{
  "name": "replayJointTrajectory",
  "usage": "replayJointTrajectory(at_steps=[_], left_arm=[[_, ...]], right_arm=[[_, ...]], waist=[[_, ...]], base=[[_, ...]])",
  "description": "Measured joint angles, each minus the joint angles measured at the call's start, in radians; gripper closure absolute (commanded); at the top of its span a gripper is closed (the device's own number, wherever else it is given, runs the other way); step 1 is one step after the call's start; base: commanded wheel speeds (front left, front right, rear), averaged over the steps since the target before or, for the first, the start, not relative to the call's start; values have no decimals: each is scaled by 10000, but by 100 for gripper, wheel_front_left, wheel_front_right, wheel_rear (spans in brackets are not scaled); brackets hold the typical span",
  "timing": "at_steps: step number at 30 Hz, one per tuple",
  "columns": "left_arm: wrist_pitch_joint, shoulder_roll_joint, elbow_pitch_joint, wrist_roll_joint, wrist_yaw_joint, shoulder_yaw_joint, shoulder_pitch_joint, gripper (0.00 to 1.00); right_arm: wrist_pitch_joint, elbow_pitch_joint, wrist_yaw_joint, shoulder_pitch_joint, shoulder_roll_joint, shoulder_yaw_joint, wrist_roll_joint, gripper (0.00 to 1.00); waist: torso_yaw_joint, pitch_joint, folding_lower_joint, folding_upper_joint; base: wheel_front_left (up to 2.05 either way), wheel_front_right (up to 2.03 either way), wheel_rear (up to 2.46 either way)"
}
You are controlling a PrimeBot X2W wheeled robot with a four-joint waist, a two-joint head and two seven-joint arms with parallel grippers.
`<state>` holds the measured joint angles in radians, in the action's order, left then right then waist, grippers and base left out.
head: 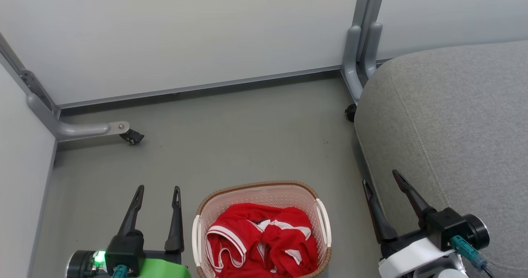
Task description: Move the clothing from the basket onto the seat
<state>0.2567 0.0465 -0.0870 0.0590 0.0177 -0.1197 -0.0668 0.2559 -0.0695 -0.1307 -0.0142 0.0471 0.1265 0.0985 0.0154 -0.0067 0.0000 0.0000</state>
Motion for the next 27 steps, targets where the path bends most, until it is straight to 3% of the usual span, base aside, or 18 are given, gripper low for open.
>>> replayJointTrajectory(at_steps=[22, 27], left_arm=[[58, 4, -228, -234, -61, -75, -68, 0], [58, 8, -828, -272, 190, -357, 136, 0]], right_arm=[[59, -19, -2, -69, 4, 44, -278, 0], [61, 157, 0, 137, 8, 23, -301, 0]], waist=[[-104, 107, 0, 0], [-134, 519, 0, 0]], base=[[0, 0, 0], [0, 0, 0]])
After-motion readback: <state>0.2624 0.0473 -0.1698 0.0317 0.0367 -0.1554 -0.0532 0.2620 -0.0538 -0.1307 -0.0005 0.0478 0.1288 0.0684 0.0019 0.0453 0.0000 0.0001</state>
